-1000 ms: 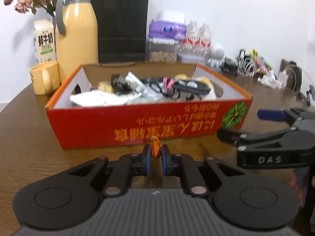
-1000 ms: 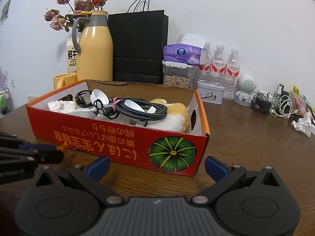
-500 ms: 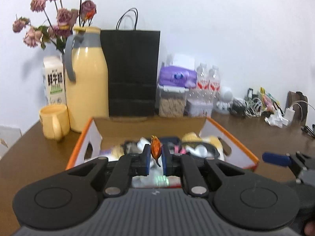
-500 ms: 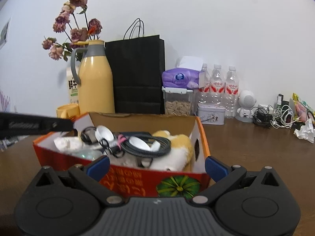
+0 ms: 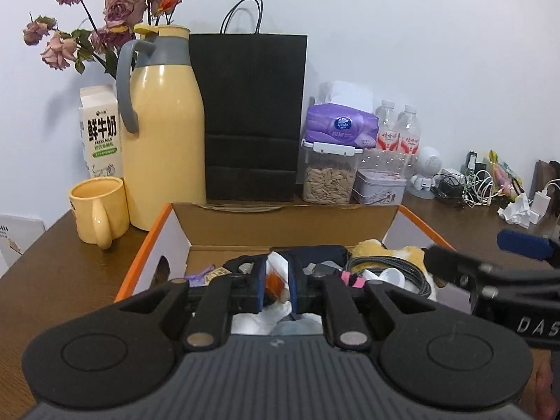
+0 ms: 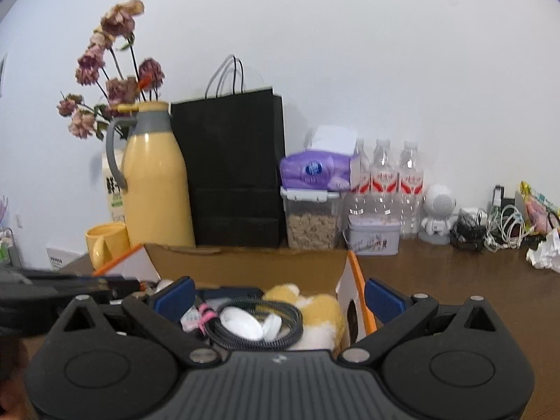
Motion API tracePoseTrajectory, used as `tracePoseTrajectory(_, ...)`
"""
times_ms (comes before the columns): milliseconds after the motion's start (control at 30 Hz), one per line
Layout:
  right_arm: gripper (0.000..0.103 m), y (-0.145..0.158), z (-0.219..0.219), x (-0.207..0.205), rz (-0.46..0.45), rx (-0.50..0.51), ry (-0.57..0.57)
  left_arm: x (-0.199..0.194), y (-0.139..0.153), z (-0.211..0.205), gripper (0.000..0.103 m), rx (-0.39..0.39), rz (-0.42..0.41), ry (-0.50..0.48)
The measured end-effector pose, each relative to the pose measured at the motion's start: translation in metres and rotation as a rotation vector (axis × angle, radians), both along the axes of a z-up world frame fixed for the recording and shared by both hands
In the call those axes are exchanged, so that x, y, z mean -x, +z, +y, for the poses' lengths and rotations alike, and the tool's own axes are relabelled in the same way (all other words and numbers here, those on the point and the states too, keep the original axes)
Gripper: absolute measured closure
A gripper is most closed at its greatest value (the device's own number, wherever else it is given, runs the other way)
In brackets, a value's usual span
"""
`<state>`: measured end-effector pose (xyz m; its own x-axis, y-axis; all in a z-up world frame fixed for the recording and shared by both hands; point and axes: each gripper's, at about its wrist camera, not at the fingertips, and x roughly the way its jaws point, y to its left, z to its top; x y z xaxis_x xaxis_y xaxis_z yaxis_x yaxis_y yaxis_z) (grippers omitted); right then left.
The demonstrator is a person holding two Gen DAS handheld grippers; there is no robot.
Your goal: Organize objects
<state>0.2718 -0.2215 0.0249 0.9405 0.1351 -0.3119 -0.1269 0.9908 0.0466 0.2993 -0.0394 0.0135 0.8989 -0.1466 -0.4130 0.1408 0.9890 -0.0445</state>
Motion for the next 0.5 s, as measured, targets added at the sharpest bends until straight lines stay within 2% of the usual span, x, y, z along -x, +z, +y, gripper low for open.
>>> tracePoseTrajectory(33,0.0,-0.003,0.0,-0.001,0.009,-0.002,-0.003,0.0,-0.001,-0.001,0.082,-0.007,-0.005,0.003)
tracePoseTrajectory(100,0.0,-0.007,-0.002,-0.002,0.018,-0.008,-0.005,0.003,-0.001,-0.001,0.057,-0.021,-0.024,0.013)
tracePoseTrajectory(133,0.0,-0.008,-0.002,-0.001,0.018,-0.009,-0.005,0.006,-0.001,-0.001,0.051,-0.029,-0.043,0.024)
tracePoseTrajectory(200,0.0,-0.01,-0.001,0.002,0.014,-0.003,-0.003,0.011,0.003,-0.001,0.028,-0.038,-0.079,0.041)
tracePoseTrajectory(300,0.0,-0.008,0.0,0.007,0.004,0.007,-0.001,0.019,0.009,0.0,0.004,-0.04,-0.132,0.061)
tracePoseTrajectory(333,0.0,-0.006,0.0,0.011,-0.003,0.007,0.001,0.022,0.011,0.0,0.001,-0.042,-0.145,0.072)
tracePoseTrajectory(500,0.0,0.007,-0.003,0.029,-0.037,0.006,0.002,0.036,0.021,0.007,0.0,-0.027,-0.149,0.104)
